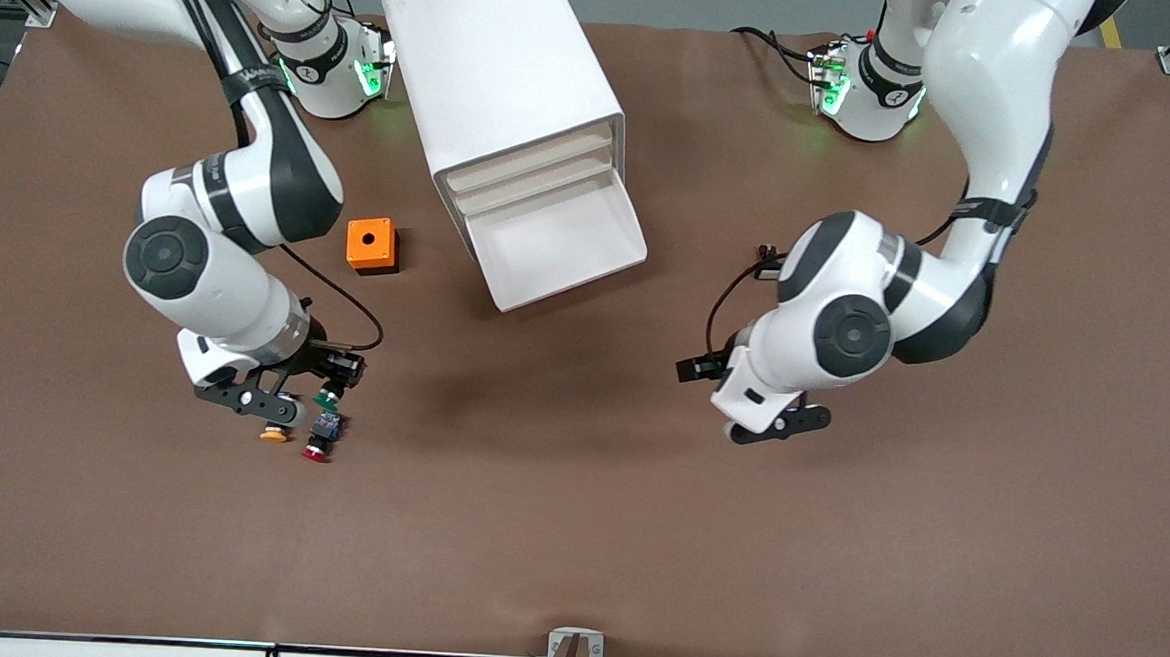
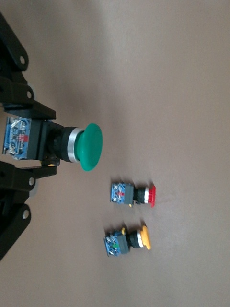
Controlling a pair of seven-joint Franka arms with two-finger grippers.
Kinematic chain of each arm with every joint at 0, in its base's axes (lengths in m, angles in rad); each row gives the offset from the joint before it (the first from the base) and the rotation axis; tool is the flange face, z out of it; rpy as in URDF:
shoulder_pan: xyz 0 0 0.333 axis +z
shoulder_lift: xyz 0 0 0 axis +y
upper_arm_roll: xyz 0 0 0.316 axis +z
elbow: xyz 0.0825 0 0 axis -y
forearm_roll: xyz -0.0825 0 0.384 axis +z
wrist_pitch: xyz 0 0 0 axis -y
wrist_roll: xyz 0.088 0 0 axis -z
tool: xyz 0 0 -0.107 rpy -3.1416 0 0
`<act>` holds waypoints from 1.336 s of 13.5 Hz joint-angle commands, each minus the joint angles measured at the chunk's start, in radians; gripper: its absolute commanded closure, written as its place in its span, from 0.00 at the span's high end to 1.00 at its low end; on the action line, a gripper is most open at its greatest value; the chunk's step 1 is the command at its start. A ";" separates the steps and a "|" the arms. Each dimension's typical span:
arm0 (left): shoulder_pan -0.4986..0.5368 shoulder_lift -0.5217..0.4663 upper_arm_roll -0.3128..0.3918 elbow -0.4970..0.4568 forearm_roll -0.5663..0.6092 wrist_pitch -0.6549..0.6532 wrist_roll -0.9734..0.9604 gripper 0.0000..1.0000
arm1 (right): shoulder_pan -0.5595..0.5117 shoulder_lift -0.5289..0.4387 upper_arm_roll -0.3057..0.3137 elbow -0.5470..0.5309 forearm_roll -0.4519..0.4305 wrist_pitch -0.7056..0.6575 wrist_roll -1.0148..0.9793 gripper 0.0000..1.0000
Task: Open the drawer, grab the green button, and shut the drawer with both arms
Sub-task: 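Push the drawer shut with the left gripper while the right gripper carries the button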
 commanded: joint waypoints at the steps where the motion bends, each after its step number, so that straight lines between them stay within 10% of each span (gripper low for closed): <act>1: -0.051 0.038 -0.003 0.006 0.028 0.066 -0.112 1.00 | -0.046 0.044 0.018 0.018 -0.011 0.022 -0.086 0.03; 18: -0.307 0.165 -0.004 -0.017 0.016 0.133 -0.414 1.00 | -0.041 0.282 0.014 0.019 -0.088 0.306 -0.189 0.04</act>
